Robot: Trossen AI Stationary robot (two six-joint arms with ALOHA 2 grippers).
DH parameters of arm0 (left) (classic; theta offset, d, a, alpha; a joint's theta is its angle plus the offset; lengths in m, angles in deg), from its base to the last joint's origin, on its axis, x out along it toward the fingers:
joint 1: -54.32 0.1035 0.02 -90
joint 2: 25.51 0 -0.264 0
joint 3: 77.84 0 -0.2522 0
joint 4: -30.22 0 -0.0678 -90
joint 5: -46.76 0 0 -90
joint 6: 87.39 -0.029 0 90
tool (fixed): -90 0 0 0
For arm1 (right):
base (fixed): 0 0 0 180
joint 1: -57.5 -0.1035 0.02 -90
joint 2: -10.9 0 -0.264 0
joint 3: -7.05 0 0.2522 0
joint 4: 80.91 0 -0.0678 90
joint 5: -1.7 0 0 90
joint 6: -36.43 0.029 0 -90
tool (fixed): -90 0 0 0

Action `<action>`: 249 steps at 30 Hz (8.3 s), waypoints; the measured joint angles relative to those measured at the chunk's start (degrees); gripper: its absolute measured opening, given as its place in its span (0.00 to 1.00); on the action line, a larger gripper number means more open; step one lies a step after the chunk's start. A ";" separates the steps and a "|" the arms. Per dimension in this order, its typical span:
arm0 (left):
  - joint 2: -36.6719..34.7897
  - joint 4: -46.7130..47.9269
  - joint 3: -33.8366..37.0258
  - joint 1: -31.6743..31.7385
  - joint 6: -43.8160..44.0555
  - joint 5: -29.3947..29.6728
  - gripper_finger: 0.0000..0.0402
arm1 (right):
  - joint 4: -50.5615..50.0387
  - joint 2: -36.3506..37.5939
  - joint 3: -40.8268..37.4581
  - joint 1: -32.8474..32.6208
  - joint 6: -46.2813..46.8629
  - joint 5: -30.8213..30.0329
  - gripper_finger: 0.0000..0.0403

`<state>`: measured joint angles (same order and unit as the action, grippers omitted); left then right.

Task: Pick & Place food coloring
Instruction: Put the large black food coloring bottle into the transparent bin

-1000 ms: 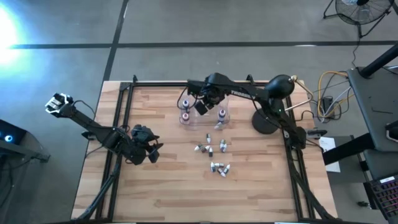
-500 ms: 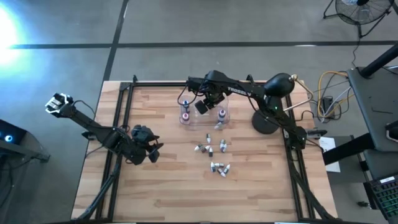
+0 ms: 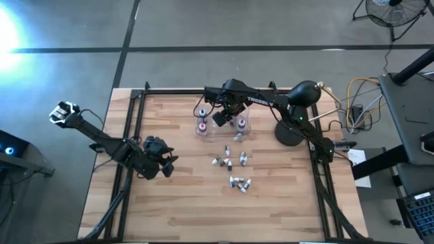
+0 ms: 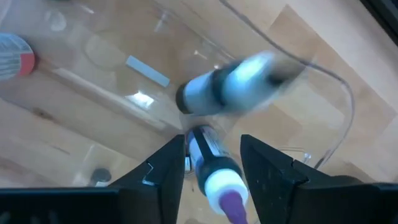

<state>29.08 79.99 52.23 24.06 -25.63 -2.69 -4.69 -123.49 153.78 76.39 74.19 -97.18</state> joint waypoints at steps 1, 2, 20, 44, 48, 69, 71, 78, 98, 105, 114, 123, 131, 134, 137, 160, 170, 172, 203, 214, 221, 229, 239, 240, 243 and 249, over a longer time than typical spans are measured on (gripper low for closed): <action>0.00 -0.02 0.00 0.00 0.00 0.00 0.46 | 0.00 0.00 -0.30 -0.02 0.00 0.00 0.37; 0.00 0.00 0.00 0.00 0.00 0.00 0.46 | 0.00 0.00 -0.59 -0.10 0.02 0.02 0.37; 0.00 0.00 0.00 0.00 0.24 0.00 0.46 | 0.00 0.02 -2.30 -0.52 -0.18 -0.09 0.38; -0.01 0.00 0.00 0.00 0.23 0.00 0.46 | 8.42 -2.40 -8.68 -1.29 -1.97 1.18 0.32; 0.00 0.00 0.00 0.00 0.01 0.00 0.46 | 9.20 -2.40 -8.85 -1.26 -1.99 -0.95 0.33; 0.00 -1.06 4.10 0.00 5.85 -1.06 0.46 | 13.76 -2.24 -13.64 -5.01 -58.26 -1.77 0.46; -0.02 -1.50 4.44 0.00 5.90 -1.46 0.46 | 14.54 -2.21 -14.35 -4.93 -58.52 -1.88 0.46; -0.01 -1.89 4.48 0.00 5.94 -1.70 0.46 | 16.69 -2.19 -15.14 -4.80 -62.86 -1.69 0.47; -0.02 -1.97 4.48 0.00 5.99 -1.70 0.46 | 19.53 -1.91 -15.24 -4.32 -60.61 0.76 0.29; 0.00 -2.08 4.48 0.00 5.99 -1.70 0.46 | 17.91 1.36 -8.12 -4.26 -57.48 -0.58 0.28; -0.02 -2.58 4.48 0.02 5.97 -1.53 0.46 | 11.57 8.06 2.13 -4.17 -29.35 -2.36 0.28; -0.02 -3.44 4.46 0.00 4.17 -1.51 0.46 | 0.48 13.43 -0.18 -9.19 -6.93 23.58 0.28; -0.04 -9.11 4.39 0.02 -1.26 -1.52 0.46 | 0.03 14.92 -13.50 -17.92 1.29 34.14 0.28; -0.04 -9.62 4.39 0.02 -2.16 -1.51 0.46 | -0.02 14.95 -20.92 -21.41 3.84 39.58 0.28; -0.04 -9.62 4.39 0.01 -2.32 -1.51 0.46 | -0.02 14.96 -29.29 -24.96 5.62 44.70 0.28; -0.04 -9.64 4.39 0.00 -3.83 -2.58 0.46 | 33.81 14.97 -69.84 -43.69 22.44 70.72 0.28; -0.04 -9.75 4.39 0.00 -3.59 -2.78 0.46 | 42.32 15.39 -72.60 -43.69 27.78 69.49 0.36; -0.04 -9.77 4.39 0.00 -3.58 -2.78 0.46 | 42.58 15.37 -72.46 -43.69 27.63 68.79 0.41; -0.02 -10.56 4.39 0.02 -3.02 -2.74 0.46 | 40.03 40.37 -68.52 -59.22 25.66 26.51 0.49; 0.02 -10.80 4.44 0.02 -2.68 -1.84 0.46 | 33.47 29.14 -55.51 -72.98 -9.40 27.72 0.49; 0.02 -10.78 4.46 0.02 -0.66 -1.62 0.46 | 31.66 20.48 -48.93 -76.74 -22.62 12.17 0.49; 0.02 -10.82 4.48 0.02 4.70 -1.60 0.46 | 31.17 18.45 -49.32 -79.66 -21.94 8.33 0.49; 0.65 -11.32 4.48 0.02 6.29 1.79 0.46 | 23.17 25.43 -49.22 -79.06 -3.83 -3.49 0.49; 0.89 -11.61 4.48 0.02 6.27 1.84 0.46 | 22.34 26.36 -49.29 -78.81 3.34 -3.32 0.49; 1.88 -12.05 4.48 0.00 6.29 1.92 0.46 | 20.19 28.71 -49.36 -78.64 25.86 -2.56 0.49; 3.82 -12.06 4.48 0.02 6.25 1.97 0.46 | 34.26 27.88 -49.75 -80.10 38.12 13.11 0.49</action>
<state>32.90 67.93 56.71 24.08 -19.38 -0.72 29.57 -95.61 104.03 -3.72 112.31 -84.08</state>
